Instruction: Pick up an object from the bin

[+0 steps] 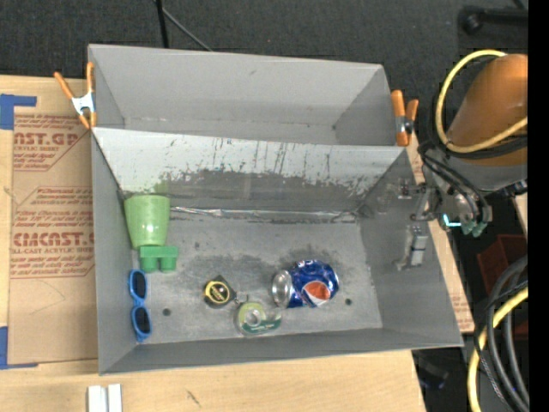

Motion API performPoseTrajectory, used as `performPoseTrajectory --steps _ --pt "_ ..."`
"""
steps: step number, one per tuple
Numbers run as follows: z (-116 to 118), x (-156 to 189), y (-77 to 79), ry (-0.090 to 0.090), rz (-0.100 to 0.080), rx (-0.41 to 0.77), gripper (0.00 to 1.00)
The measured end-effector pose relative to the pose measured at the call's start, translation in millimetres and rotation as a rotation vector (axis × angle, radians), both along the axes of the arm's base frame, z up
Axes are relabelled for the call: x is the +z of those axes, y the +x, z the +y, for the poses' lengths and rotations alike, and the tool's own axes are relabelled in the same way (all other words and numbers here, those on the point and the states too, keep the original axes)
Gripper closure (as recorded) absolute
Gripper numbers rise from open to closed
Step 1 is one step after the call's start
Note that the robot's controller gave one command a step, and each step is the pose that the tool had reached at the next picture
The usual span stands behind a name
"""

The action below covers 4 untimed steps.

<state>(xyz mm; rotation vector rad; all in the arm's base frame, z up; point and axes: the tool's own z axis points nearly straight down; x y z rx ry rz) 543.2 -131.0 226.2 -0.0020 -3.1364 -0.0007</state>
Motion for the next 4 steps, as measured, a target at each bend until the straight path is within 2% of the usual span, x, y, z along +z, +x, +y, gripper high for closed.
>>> performPoseTrajectory --steps 1,2,3,4 --pt "83.4 -161.3 -7.7 0.003 0.001 0.121 0.00" --pt "127.1 -124.8 -15.4 0.003 -0.008 0.089 0.00" --pt "106.1 -126.5 -0.3 0.000 -0.008 0.071 0.00" --pt "99.1 -157.9 1.8 0.001 -0.004 -0.001 0.00"
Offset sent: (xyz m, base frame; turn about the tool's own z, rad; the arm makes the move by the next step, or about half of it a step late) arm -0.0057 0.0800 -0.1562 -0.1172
